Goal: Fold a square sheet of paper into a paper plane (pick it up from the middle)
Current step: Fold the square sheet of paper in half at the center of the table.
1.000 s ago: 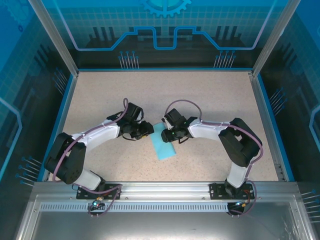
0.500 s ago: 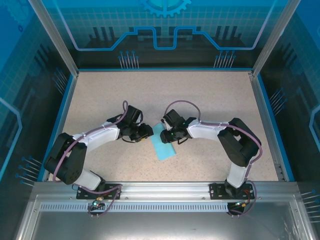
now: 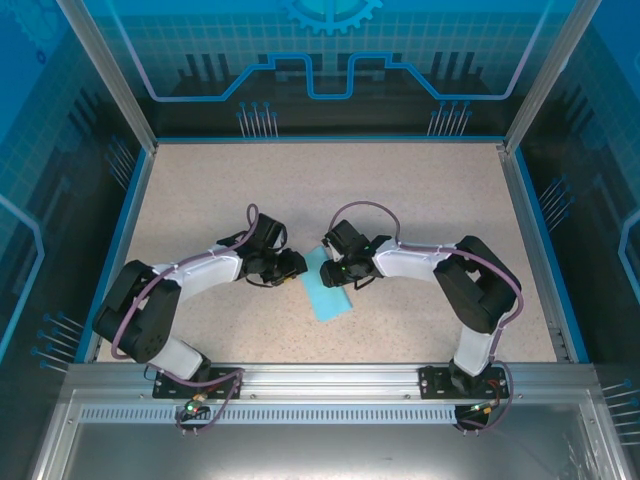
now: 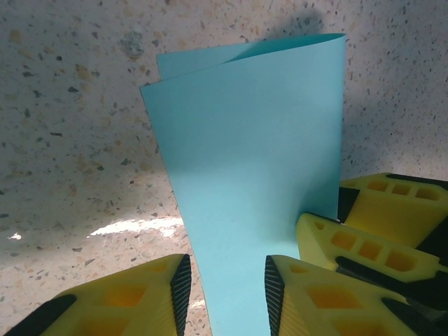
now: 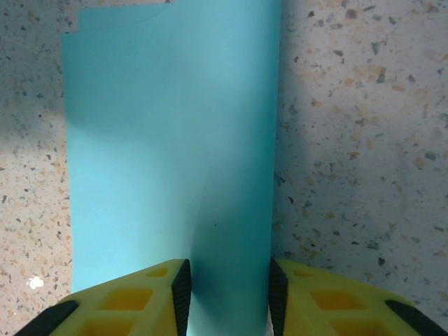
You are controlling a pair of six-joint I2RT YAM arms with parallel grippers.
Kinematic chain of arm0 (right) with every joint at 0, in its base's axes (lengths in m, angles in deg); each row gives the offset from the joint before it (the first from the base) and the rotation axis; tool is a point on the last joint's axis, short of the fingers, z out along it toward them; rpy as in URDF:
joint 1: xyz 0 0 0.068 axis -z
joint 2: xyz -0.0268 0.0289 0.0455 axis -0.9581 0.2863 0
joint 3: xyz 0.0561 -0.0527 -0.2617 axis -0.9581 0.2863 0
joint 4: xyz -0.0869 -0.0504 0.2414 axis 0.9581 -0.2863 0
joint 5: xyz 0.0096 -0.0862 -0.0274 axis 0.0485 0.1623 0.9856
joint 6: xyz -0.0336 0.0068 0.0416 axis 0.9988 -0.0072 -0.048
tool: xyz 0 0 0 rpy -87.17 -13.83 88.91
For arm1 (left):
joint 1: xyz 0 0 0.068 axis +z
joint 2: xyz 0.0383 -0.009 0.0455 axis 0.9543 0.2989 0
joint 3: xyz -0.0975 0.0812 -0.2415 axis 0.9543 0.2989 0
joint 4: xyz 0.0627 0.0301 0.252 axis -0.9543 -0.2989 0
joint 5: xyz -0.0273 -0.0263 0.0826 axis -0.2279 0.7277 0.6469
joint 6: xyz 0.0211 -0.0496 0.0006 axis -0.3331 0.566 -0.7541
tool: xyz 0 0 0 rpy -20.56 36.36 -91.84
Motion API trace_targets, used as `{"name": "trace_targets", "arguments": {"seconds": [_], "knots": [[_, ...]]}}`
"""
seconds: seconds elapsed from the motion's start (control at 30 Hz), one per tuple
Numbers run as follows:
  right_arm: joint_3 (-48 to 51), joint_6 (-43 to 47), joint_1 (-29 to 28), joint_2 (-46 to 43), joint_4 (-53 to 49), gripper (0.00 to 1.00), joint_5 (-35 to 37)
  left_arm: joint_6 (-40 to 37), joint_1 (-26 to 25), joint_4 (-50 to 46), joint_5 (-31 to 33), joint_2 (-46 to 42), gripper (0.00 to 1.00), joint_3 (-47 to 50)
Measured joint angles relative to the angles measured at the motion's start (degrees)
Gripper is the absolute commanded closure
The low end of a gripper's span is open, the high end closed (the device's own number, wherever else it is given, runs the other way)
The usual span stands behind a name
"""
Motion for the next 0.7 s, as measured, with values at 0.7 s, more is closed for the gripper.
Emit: {"name": "trace_targets", "arguments": {"seconds": [0.7], "knots": [[-0.4,-6.8,0.2,0.5,-0.2,0.62,-0.3,1.1,0.0,1.4,-0.6,0.3,0.63,0.4]]}}
